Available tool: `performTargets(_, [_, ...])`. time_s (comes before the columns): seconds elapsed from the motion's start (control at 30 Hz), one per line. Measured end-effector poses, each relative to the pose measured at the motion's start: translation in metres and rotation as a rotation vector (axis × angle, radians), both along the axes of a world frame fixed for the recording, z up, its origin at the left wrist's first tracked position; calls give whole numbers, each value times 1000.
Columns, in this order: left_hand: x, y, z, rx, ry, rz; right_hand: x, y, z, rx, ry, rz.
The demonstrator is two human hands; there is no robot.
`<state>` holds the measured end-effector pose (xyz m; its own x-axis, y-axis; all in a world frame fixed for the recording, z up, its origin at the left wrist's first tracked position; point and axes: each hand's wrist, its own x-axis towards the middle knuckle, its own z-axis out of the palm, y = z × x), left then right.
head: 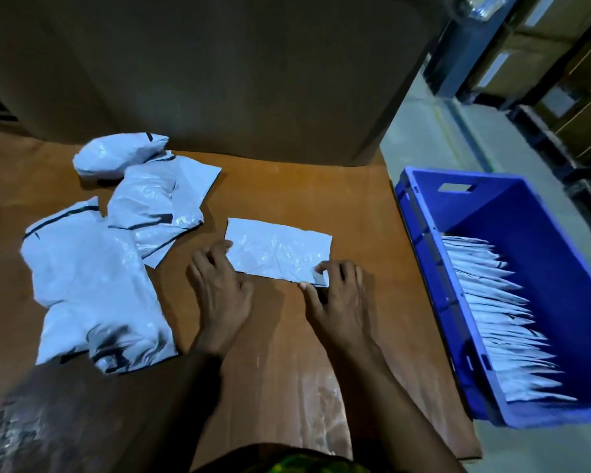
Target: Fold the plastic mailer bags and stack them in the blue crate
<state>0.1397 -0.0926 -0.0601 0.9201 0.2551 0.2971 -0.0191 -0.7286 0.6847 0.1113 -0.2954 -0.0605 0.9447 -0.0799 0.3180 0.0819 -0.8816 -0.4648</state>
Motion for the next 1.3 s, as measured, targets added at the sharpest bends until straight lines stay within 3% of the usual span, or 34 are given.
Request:
performTargets(0.13, [8,18,3,-32,-54,-137,8,-13,4,186,12,59])
performTargets(0.33, [12,26,5,-41,57,-250,16,-31,7,188,-152,39])
performTargets(0.47, [9,24,34,-80,-105,-245,25,-38,36,249,-273,-10])
performTargets(0.57, [11,16,61,-238,-109,-176,36,-41,65,340,-270,-3])
performTargets(0.67, [24,10,54,-396,64,-126,55,-46,65,338,-126,33])
performTargets(0.7, [26,9,46,-352,105,-117,59,-45,58,319,-63,24])
performTargets(0.77, [24,6,27,-79,147,-67,60,-38,38,222,-14,-37])
performTargets(0.87, [2,-12,7,282,104,62,42,-23,16,29,-92,-54])
performTargets(0.97, [-17,-27,-1,392,-35,-31,24,-8,8,-18,-115,37])
performTargets(1.13, [-22,-48,1,438,-181,-197,11,-3,1,-109,-38,-4])
performTargets(1.3, [-21,-57,-5,602,-22,-220,9,2,5,-87,-59,-5])
